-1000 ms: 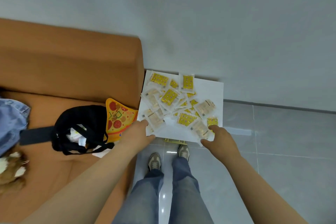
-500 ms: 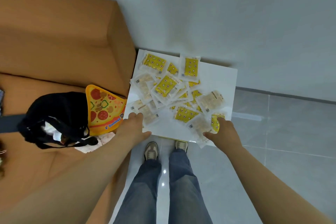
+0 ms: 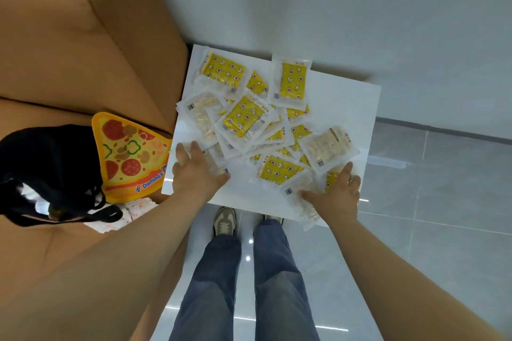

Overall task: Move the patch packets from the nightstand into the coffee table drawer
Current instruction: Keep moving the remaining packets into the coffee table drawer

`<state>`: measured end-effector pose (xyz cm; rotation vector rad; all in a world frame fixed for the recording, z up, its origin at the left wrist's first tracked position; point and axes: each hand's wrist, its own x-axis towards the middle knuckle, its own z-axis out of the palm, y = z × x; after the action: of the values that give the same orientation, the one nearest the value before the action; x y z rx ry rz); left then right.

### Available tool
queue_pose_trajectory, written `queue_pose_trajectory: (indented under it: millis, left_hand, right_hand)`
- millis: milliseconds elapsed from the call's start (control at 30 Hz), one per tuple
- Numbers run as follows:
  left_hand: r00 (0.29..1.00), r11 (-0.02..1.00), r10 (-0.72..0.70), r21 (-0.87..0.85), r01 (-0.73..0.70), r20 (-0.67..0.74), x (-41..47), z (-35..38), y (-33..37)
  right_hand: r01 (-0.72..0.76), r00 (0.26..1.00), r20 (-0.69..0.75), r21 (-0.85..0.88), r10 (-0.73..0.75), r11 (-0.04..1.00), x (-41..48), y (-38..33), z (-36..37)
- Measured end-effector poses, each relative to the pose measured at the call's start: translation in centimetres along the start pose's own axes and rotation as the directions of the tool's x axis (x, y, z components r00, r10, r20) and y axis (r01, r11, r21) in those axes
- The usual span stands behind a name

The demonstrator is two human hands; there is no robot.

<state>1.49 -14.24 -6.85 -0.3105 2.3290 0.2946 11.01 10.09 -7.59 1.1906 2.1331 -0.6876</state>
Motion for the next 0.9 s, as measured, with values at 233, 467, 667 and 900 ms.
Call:
queue_pose_trajectory:
  millis: [233,467,667,900]
  left_hand:
    - [0.994,0.994,-0.04,0.099,0.05,-0.099,1.2,0.9,0.4]
    - [0.991,0.993,-0.085,0.072,0.092,-0.101,0.2,2.2,0.5]
    - [0.993,0.991,-0.102,0.078,0.107,-0.067,0.2,2.1,0.1]
    - [0.993,0.993,-0.051,0.104,0.061,-0.103,-0.3,2.6,-0.4]
  right_hand:
    - [0.008,0.987,-0.161,-0.088,-0.022,0.996,-0.3,-0.1,2.0]
    - [0.038,0.988,-0.151,0.111,-0.021,0.993,-0.9,-0.3,2.8]
    - [0.084,0.986,-0.156,0.211,-0.052,0.974,-1.5,0.0,3.1]
    - [0.321,0.943,-0.107,0.054,-0.314,0.946,-2.9,-1.2,3.6]
